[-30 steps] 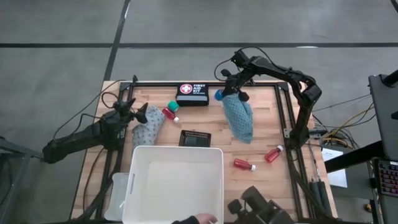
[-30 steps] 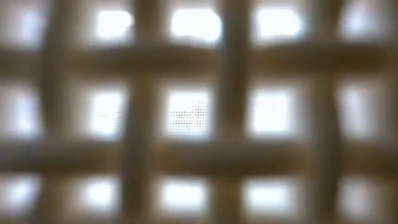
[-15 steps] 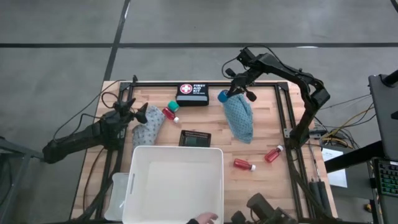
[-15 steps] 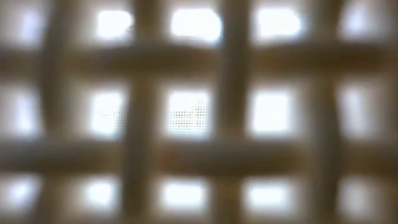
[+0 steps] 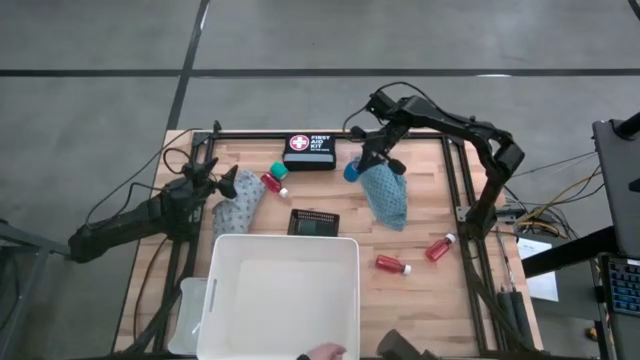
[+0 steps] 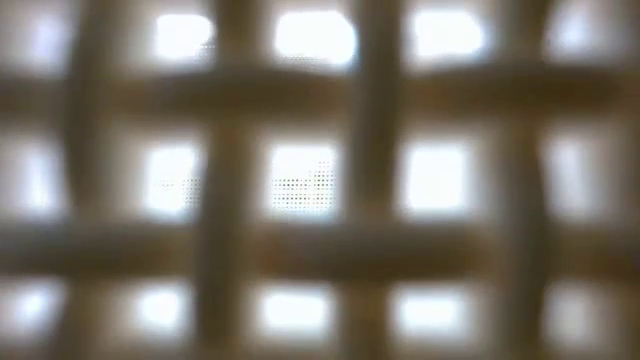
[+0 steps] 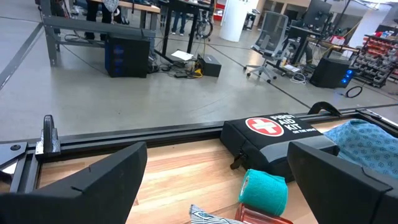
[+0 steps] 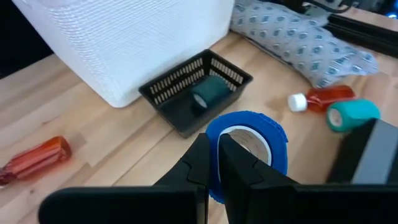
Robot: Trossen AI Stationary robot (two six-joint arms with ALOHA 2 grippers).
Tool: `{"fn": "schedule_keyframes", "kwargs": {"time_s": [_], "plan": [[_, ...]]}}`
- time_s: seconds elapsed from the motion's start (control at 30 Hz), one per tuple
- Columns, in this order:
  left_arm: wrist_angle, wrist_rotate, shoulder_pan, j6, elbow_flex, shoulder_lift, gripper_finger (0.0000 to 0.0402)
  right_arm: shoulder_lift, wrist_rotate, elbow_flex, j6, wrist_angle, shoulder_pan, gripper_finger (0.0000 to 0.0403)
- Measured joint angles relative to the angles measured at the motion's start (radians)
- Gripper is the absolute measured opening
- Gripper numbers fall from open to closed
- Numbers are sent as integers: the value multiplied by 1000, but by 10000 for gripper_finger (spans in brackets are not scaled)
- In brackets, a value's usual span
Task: Pick & Place Medicine items
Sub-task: Put the blue bandage into the black bin
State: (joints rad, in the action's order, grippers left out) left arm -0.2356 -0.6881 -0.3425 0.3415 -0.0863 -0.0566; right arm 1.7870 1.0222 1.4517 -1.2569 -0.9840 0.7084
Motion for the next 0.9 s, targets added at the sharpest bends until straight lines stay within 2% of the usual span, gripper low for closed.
{"fn": "schedule_keyframes", "kwargs": {"time_s": [0.17,0.43,0.9], "plan": [[0,0,0,0,0,0,393,0,0,0,-16,0,-42,13],[0,0,0,0,0,0,393,0,0,-1,-134,8,-103,13],[0,0,0,0,0,0,393,0,60,-1,-131,148,-205,13]]}}
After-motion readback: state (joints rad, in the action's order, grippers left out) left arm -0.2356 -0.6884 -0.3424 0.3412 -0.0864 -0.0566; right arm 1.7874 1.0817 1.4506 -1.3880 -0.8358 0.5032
